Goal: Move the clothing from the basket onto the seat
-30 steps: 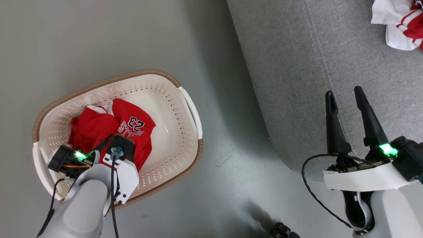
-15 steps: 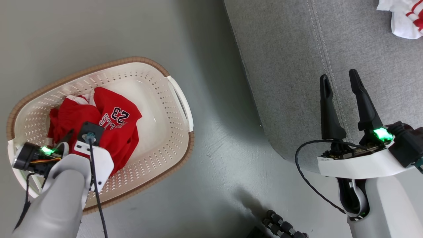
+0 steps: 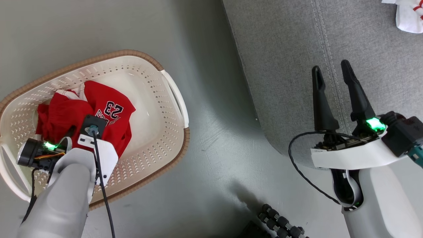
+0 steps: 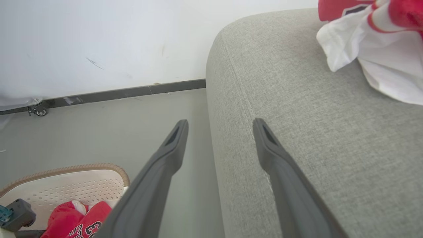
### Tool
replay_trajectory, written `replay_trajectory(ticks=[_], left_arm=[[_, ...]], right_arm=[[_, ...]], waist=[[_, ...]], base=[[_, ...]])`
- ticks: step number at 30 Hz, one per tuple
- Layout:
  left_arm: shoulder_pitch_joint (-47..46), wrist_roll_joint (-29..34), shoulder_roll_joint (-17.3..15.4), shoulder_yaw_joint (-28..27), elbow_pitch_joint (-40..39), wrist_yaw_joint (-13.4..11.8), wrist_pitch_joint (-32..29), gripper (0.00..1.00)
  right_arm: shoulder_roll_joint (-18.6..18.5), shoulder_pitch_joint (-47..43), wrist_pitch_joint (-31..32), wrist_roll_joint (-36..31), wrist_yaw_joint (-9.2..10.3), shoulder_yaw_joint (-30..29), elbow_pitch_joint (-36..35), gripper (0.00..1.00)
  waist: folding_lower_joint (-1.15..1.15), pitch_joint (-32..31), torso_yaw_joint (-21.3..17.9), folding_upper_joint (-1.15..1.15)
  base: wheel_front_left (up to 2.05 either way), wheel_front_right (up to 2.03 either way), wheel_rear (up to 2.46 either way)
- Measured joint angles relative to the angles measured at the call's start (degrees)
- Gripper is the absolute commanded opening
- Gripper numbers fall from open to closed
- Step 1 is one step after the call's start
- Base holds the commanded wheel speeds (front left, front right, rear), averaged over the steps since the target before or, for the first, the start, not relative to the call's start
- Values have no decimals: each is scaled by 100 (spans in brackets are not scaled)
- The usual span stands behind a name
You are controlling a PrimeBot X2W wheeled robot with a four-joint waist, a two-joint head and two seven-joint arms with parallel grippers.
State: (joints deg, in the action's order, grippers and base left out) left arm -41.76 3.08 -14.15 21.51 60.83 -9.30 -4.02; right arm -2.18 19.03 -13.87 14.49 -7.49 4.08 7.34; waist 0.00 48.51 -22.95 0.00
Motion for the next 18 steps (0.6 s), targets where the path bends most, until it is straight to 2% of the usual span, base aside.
replay_trajectory(ticks=[1,2,4,5,7,18], left_arm=[[0,0,3,10,16,32,-1,100],[0,0,4,13,31,32,-1,95],[-2,0,-9,36,67,79,-10,43],[-5,0,-20,40,87,81,-10,32],[-13,1,-22,64,119,82,-9,0],[-110,64,0,211,65,133,210,0]], right_arm=[[0,24,-2,0,0,12,4,100],[0,64,-9,0,0,27,9,100],[0,122,-26,16,0,47,32,100],[0,124,-32,16,0,49,35,100],[0,123,-33,16,0,54,67,100],[0,200,-42,16,0,33,229,100]], waist=[[0,9,-9,0],[0,18,-18,0],[0,33,-36,0],[0,39,-46,0],[0,45,-62,0],[0,-7,-48,0]], base=[[0,0,0],[0,0,0],[0,0,0],[0,0,0],[0,0,0],[0,0,0]])
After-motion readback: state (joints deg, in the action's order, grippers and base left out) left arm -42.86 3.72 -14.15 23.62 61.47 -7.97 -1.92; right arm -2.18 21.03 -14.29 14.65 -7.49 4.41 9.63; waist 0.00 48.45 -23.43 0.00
